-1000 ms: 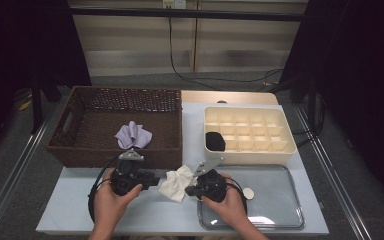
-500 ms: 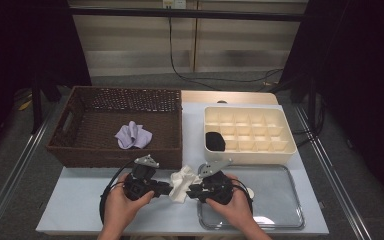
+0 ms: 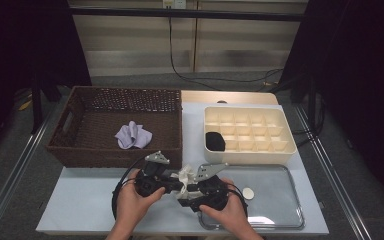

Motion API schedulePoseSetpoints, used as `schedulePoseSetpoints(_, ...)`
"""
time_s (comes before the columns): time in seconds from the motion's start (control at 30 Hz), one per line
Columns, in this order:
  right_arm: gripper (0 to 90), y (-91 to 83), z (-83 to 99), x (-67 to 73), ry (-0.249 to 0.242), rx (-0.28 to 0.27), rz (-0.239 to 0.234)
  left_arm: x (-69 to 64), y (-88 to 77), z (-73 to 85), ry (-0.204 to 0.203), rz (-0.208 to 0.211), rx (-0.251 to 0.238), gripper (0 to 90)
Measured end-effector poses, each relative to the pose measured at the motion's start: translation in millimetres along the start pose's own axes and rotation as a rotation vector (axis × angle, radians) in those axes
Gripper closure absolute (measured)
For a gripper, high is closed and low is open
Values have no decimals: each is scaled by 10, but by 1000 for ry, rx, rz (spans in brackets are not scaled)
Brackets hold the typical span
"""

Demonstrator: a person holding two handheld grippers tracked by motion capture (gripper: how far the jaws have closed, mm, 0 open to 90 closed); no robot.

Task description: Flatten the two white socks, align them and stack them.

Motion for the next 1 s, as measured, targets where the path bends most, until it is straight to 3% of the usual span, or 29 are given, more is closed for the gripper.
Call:
schedulePoseSetpoints(0.1,456,12,-15,-6,37,-4,3,3,7,-12,4,0,2,751)
schedulePoseSetpoints(0.27,711,13,-25,-38,52,-13,-6,16,16,-12,8,-4,5,750)
schedulePoseSetpoints(0.4,848,-15,-6,-93,79,-13,-22,27,11,-7,24,-19,7,741)
schedulePoseSetpoints(0.53,864,-77,3,-142,83,-6,-19,72,-33,5,32,-55,6,714)
schedulePoseSetpoints(0.73,864,-238,18,-228,83,-12,-10,171,-113,66,10,-74,3,704)
schedulePoseSetpoints(1.0,844,-428,133,-549,171,-26,20,182,-78,62,11,-72,16,692)
Point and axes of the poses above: each handheld gripper's, and its own axes: y roughly forward along the jaws, z roughly out of its underside, x roughly to its left, the point moved 7 cm from there along y, roughly forward along the jaws, and after that the axes turned 12 degrees about z, right-handed, at the moved point
